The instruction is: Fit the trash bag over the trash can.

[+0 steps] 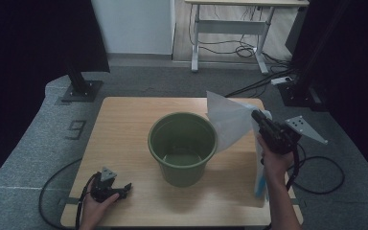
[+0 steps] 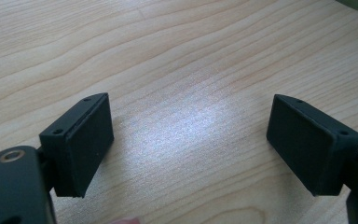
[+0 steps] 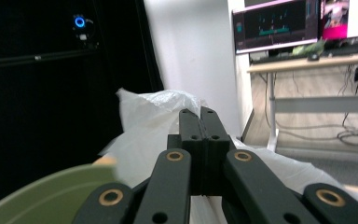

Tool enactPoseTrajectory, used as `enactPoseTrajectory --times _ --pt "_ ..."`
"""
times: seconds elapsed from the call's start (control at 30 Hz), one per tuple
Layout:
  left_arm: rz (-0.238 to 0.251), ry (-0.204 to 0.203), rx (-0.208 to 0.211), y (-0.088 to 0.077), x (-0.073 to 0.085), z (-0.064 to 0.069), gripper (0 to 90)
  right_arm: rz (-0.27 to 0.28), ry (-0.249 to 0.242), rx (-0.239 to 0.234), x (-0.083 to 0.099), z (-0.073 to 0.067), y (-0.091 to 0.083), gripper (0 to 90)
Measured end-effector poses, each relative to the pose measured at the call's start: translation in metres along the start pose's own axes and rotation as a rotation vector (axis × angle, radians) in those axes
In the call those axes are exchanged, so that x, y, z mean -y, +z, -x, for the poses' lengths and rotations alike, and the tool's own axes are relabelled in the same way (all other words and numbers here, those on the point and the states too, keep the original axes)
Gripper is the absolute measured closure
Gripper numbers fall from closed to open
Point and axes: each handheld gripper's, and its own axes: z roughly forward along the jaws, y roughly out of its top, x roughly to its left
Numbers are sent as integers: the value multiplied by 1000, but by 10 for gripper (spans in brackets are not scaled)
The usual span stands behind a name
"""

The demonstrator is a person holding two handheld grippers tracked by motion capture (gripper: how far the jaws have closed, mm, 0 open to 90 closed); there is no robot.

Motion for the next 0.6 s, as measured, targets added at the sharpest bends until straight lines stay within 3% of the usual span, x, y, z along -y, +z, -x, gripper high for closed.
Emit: enactPoseTrajectory --times 0.2,0.37,0.6 --pt "0 0 0 0 0 0 143 27 -22 -2 -22 -7 -1 890" --pt "0 0 0 0 0 0 143 72 -51 -23 -43 -22 -2 890" --pt "1 0 -1 0 0 0 143 94 -70 -41 -65 -35 -1 890"
